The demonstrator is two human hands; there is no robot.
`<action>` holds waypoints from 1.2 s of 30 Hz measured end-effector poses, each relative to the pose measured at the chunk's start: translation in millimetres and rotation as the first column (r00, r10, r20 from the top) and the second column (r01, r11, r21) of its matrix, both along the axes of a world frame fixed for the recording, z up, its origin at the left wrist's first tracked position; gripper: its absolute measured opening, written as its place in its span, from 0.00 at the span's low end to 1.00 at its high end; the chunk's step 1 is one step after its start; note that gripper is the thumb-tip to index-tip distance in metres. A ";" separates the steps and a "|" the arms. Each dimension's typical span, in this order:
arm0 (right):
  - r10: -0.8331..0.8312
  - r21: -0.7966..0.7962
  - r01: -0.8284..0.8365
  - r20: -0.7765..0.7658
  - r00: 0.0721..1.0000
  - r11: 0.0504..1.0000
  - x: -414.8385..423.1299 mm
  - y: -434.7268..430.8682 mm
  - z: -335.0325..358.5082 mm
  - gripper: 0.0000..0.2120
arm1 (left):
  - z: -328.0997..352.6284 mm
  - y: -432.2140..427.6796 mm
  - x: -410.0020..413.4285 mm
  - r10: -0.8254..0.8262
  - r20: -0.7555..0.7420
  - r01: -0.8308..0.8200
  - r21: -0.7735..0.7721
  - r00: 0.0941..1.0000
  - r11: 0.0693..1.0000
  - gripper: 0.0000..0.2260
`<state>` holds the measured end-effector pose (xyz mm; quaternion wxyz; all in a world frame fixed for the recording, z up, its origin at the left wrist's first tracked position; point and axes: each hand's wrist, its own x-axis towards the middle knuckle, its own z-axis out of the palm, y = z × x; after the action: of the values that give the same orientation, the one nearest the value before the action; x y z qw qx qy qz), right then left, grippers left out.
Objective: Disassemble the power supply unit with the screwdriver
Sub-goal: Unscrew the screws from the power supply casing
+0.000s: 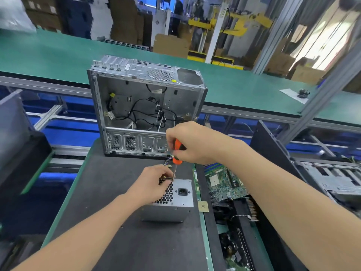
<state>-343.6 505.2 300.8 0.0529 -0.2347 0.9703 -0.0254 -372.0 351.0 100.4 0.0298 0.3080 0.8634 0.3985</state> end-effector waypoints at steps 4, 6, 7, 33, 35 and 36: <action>0.016 -0.003 -0.015 0.060 0.998 1.000 -2.1 1.1 5.1 0.13 | -4.1 3.0 1.0 -0.008 -0.011 0.008 0.019 1.000 1.000 0.02; 0.000 -0.020 0.001 0.076 0.997 1.000 -2.8 0.3 5.6 0.14 | -7.4 4.1 1.0 0.001 -0.004 -0.001 0.029 1.000 1.000 0.02; -0.001 -0.023 0.003 0.078 0.997 1.000 -2.5 0.5 5.5 0.13 | -9.2 4.7 1.3 0.008 -0.007 -0.008 0.028 1.000 1.000 0.02; -0.076 -0.144 0.083 0.055 0.996 0.986 -5.2 4.7 -1.4 0.06 | -15.2 7.6 4.1 0.022 -0.080 -0.016 0.079 0.997 0.997 0.03; -0.082 -0.169 0.084 0.018 0.996 0.982 -2.0 2.7 -1.8 0.04 | -15.5 8.7 3.8 0.025 -0.075 -0.020 0.072 0.997 0.997 0.04; -0.124 -0.164 0.118 -0.028 0.992 0.979 -0.4 1.0 -3.0 0.07 | -15.8 8.9 3.4 0.028 -0.075 -0.023 0.071 0.997 0.997 0.04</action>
<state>-344.1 506.2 297.8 0.0134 -0.1793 0.9783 -0.1030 -368.6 360.0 84.6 -0.0189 0.3126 0.8534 0.4167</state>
